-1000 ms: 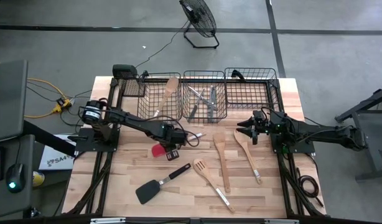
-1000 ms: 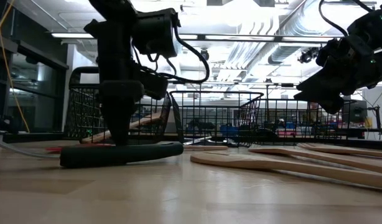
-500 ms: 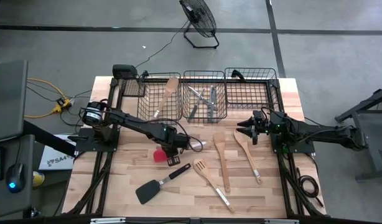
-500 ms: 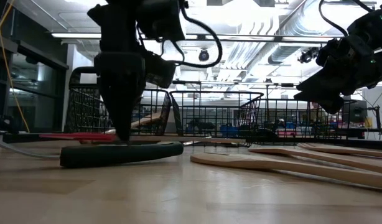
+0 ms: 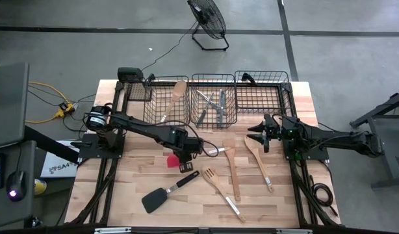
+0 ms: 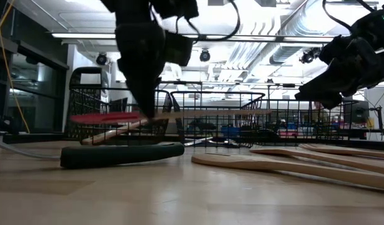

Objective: Pick & Place Kitchen Items
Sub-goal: Put the red spatula into the right wire basket

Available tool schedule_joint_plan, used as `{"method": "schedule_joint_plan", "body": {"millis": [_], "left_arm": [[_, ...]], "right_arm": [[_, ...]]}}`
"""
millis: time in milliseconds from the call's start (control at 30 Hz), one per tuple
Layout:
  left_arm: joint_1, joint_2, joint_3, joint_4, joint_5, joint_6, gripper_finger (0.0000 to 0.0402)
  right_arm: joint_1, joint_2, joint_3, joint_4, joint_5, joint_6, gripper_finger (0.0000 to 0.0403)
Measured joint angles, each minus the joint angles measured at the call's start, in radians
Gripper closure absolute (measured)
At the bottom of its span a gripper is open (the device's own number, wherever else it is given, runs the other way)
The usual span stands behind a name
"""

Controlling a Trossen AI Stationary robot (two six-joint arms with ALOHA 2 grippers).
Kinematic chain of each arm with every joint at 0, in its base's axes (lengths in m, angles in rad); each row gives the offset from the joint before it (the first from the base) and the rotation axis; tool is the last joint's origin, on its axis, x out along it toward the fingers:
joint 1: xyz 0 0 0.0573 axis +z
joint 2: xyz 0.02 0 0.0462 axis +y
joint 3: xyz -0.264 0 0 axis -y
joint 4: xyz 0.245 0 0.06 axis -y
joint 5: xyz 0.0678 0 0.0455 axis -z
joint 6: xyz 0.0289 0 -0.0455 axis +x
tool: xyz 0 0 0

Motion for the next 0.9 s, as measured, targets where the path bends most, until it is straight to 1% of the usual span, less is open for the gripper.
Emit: {"method": "schedule_joint_plan", "body": {"millis": [133, 233, 300, 367, 500, 600, 700, 900], "left_arm": [[0.0, -0.001, 0.046, 0.0, -0.009, 0.04, 0.0332], [0.0, -0.002, 0.072, 0.0, -0.036, 0.057, 0.0332], [0.002, -0.002, 0.085, -0.001, -0.056, 0.063, 0.0332], [0.002, -0.002, 0.096, 0.002, -0.079, 0.063, 0.0332], [0.002, -0.002, 0.103, 0.011, -0.104, 0.067, 0.0332], [0.002, -0.002, 0.103, 0.015, -0.108, 0.07, 0.0332], [0.002, -0.002, 0.103, 0.015, -0.112, 0.074, 0.0332], [0.002, -0.002, 0.103, 0.016, -0.14, 0.075, 0.0332]], "right_arm": [[0.0, 0.0, 0.0, 0.006, 0.002, 0.117, 0.0252], [0.0, 0.0, 0.0, 0.01, 0.0, 0.232, 0.0252], [0.0, 0.0, 0.0, 0.01, -0.002, 0.276, 0.0252], [0.0, 0.0, 0.0, 0.009, -0.025, 0.283, 0.0252], [0.0, 0.0, 0.0, 0.007, -0.117, 0.277, 0.0252], [0.001, 0.0, 0.0, 0.007, -0.158, 0.269, 0.0252], [0.033, 0.0, 0.0, 0.004, -0.138, 0.267, 0.0253], [0.173, 0.022, 0.0, -0.009, -0.004, 0.28, 0.0258]]}}
